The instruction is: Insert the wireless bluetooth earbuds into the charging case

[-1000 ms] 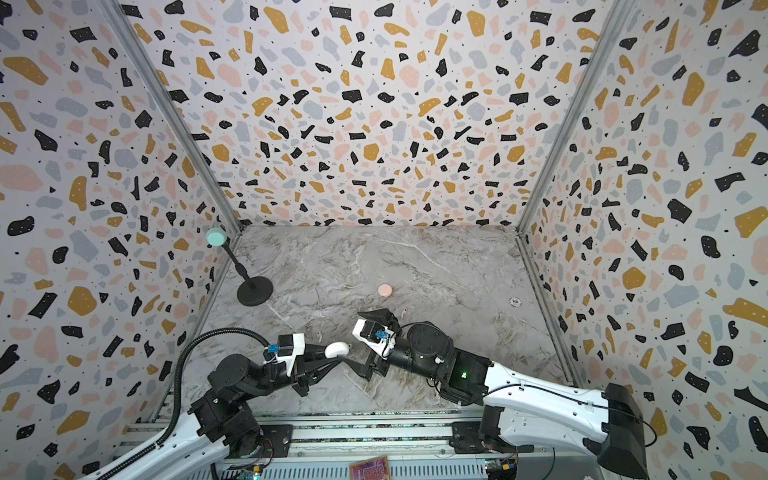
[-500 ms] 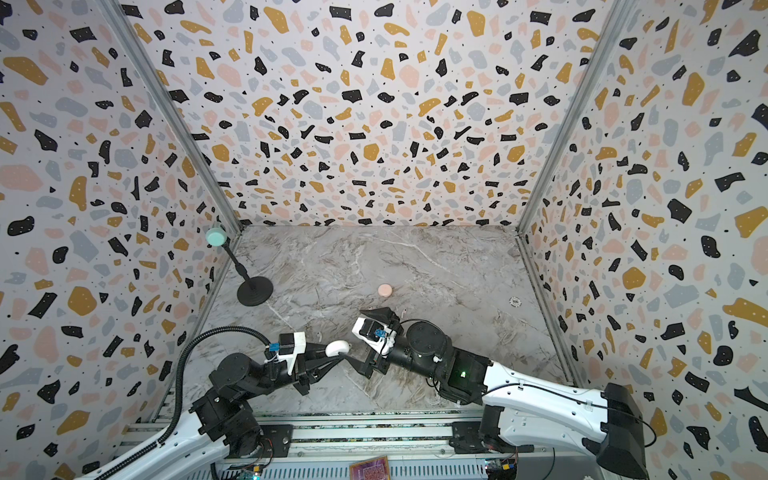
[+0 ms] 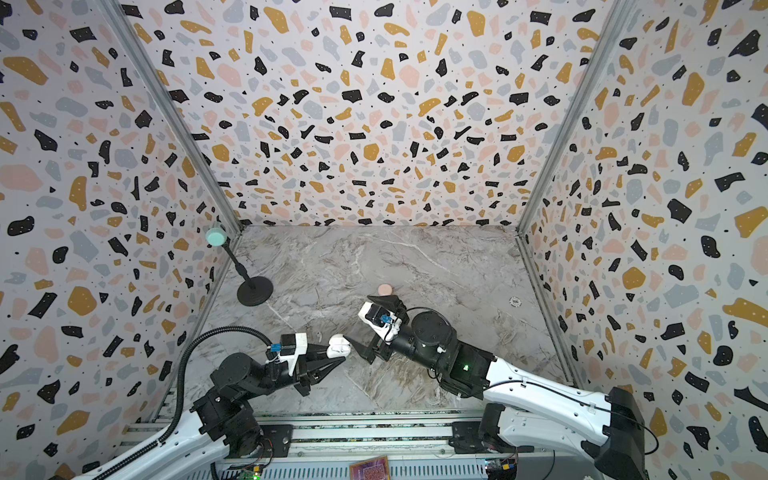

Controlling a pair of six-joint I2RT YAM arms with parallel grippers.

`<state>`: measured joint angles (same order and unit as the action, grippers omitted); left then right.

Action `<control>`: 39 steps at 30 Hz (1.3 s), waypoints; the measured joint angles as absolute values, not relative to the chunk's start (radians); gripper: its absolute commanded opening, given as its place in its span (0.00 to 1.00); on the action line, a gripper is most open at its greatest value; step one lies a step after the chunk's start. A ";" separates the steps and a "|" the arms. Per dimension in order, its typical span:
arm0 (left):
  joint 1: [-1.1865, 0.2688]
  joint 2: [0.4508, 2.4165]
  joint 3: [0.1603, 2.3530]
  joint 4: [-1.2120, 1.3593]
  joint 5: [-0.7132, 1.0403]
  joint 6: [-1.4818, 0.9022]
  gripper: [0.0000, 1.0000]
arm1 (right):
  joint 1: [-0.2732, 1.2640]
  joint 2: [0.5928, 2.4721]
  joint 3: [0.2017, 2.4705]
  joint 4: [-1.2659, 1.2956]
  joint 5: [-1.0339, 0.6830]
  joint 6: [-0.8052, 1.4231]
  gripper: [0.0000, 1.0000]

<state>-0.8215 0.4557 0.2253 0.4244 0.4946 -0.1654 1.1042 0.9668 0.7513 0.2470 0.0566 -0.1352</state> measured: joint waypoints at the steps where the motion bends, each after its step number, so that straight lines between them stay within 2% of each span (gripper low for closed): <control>1: -0.822 0.455 0.225 0.425 0.499 -0.164 0.00 | 1.101 0.967 0.753 0.246 0.062 -0.135 0.99; 5: -0.822 0.449 0.225 0.427 0.501 -0.145 0.00 | 1.097 0.967 0.778 0.229 0.097 -0.115 0.99; 9: -0.822 0.414 0.225 0.419 0.433 -0.108 0.00 | 1.093 0.967 0.865 0.165 0.172 -0.048 0.99; 18: -0.822 0.290 0.220 0.432 0.179 -0.024 0.00 | 1.014 1.013 1.120 -0.079 0.402 0.300 1.00; 20: -0.822 0.257 0.212 0.436 0.123 -0.010 0.00 | 1.010 1.050 1.135 -0.128 0.414 0.374 0.95; 24: -0.821 0.196 0.198 0.440 -0.005 0.019 0.00 | 1.002 1.135 1.129 -0.216 0.394 0.483 0.94; 26: -0.819 0.168 0.196 0.440 -0.084 0.035 0.00 | 0.997 1.184 1.118 -0.249 0.368 0.535 0.88; 30: -0.812 0.131 0.191 0.439 -0.216 0.058 0.00 | 0.992 1.271 1.105 -0.294 0.318 0.622 0.87; 34: -0.809 0.136 0.191 0.422 -0.289 0.073 0.00 | 0.989 1.356 1.104 -0.308 0.258 0.701 0.79; 36: -0.808 0.142 0.191 0.411 -0.310 0.080 0.00 | 0.989 1.398 1.104 -0.308 0.233 0.741 0.79; 39: -0.808 0.146 0.191 0.403 -0.337 0.087 0.00 | 0.989 1.474 1.105 -0.315 0.191 0.802 0.71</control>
